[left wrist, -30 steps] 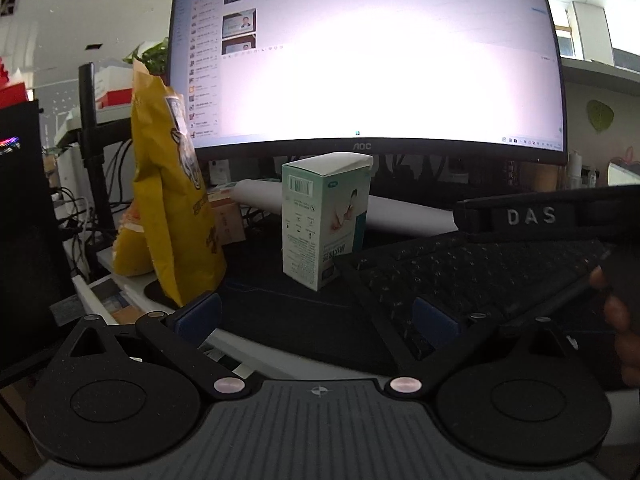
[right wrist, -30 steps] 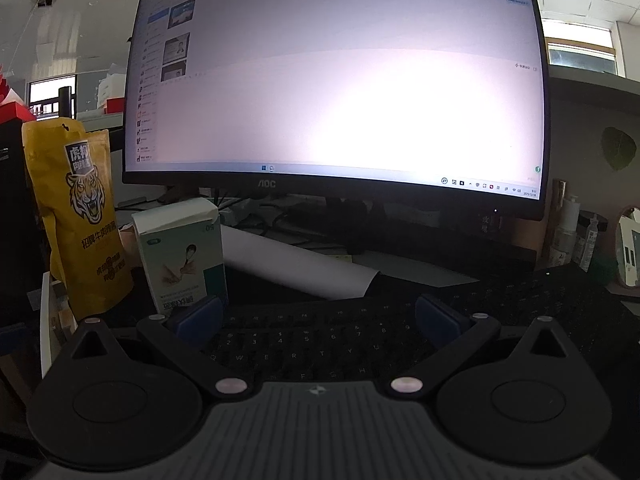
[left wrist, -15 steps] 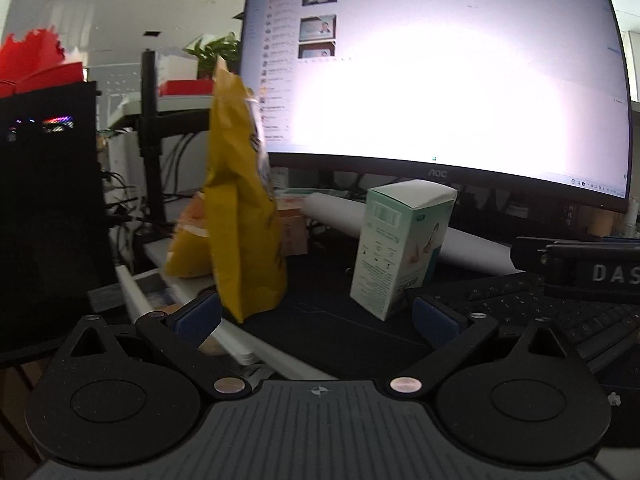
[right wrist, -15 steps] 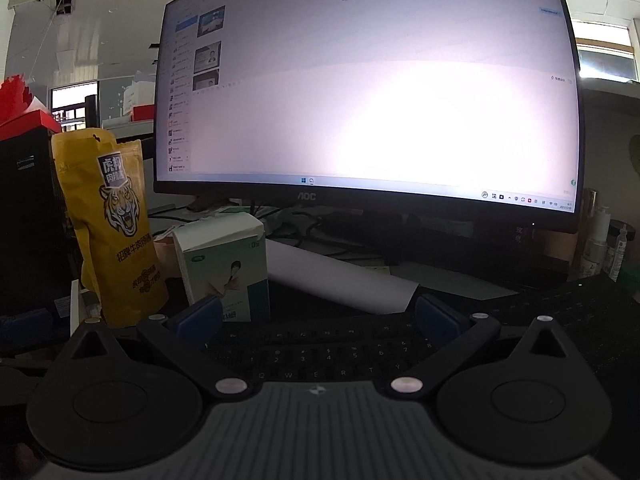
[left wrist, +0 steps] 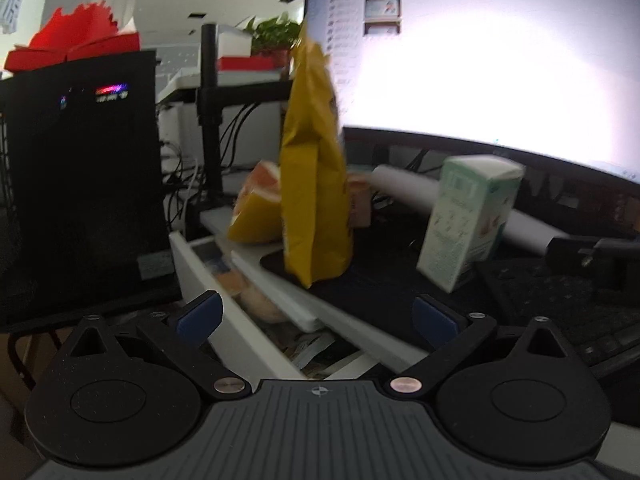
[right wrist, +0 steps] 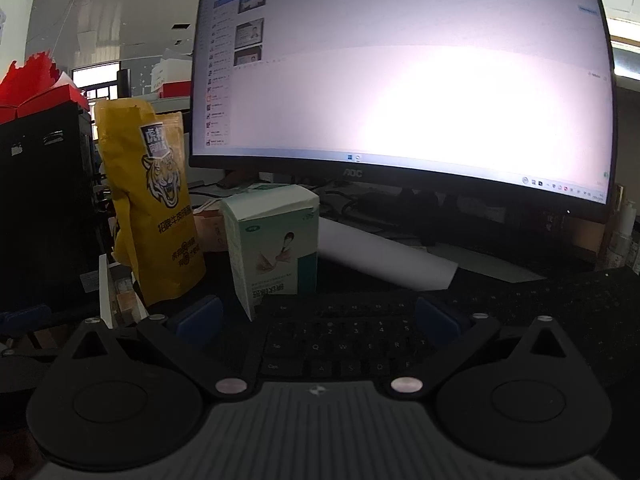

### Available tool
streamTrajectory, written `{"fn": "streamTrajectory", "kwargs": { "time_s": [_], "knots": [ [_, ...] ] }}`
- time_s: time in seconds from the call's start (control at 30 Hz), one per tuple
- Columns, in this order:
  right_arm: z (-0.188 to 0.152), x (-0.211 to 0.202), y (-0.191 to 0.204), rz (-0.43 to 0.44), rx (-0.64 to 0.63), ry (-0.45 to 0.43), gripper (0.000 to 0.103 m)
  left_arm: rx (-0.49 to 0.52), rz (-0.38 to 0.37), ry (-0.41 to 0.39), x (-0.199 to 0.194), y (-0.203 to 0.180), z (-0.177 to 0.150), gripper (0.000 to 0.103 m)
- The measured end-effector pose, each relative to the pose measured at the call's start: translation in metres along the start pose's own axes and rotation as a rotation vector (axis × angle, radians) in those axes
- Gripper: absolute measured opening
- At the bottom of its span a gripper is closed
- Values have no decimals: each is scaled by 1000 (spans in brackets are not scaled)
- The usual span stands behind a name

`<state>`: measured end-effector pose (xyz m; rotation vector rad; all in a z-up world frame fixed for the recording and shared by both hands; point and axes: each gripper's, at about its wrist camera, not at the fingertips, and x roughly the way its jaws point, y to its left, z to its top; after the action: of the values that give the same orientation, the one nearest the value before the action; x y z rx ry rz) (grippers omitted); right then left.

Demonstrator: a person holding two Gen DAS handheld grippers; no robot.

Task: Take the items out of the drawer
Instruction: 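Lower both tools toward the white case inside the drawer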

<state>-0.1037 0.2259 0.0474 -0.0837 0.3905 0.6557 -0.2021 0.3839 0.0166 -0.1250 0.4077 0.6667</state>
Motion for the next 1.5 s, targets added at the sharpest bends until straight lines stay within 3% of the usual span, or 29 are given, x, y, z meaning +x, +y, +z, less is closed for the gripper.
{"fn": "streamTrajectory", "kwargs": {
  "time_s": [0.27,0.43,0.63,0.87,0.93,1.13,1.5],
  "knots": [
    [0,19,26,71,-99,38,103,-109,73,135,31,33,-8,91],
    [11,30,29,104,-84,38,103,-137,105,232,47,43,-9,84],
    [11,35,34,131,-86,47,103,-193,86,311,63,50,-1,79],
    [7,38,34,135,-65,71,103,-186,85,393,87,47,4,71],
    [4,37,34,132,-63,72,103,-199,92,425,94,46,4,60],
    [-2,34,36,115,-63,78,103,-227,80,488,107,47,2,49],
    [-5,33,42,80,-54,66,103,-262,36,535,119,63,-2,52]
  ]
}}
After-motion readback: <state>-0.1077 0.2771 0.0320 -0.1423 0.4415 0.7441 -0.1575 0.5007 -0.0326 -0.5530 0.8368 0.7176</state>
